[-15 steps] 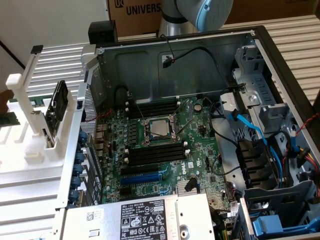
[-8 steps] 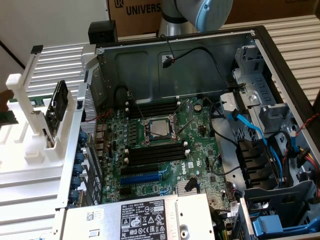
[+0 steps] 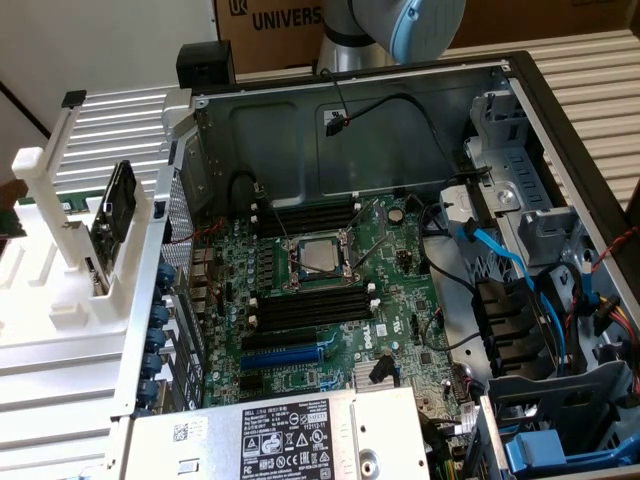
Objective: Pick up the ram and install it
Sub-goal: 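Pick up the ram and move it above insertion slot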
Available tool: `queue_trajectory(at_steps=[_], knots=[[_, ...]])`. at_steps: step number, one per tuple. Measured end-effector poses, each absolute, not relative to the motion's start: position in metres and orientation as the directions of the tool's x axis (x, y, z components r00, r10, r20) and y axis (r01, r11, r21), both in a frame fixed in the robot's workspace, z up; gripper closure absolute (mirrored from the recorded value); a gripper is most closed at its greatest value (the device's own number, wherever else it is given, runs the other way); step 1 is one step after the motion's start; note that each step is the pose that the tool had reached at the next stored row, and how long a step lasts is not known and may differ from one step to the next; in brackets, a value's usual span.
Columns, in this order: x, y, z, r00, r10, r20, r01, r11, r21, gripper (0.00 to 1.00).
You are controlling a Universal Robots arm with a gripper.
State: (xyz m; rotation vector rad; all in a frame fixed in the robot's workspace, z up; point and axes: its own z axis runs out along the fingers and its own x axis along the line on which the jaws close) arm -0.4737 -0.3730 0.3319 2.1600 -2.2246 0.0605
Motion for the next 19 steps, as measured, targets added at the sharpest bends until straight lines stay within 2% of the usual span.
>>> queue_trajectory(at_steps=[5,19], knots=[[-0.468,-0.373,0.340,-0.030,-0.997,0.072,-1.000,0.030,-0.003,0.88],[-0.430,-0.373,0.370,-0.030,-0.997,0.072,-1.000,0.030,-0.010,0.88]])
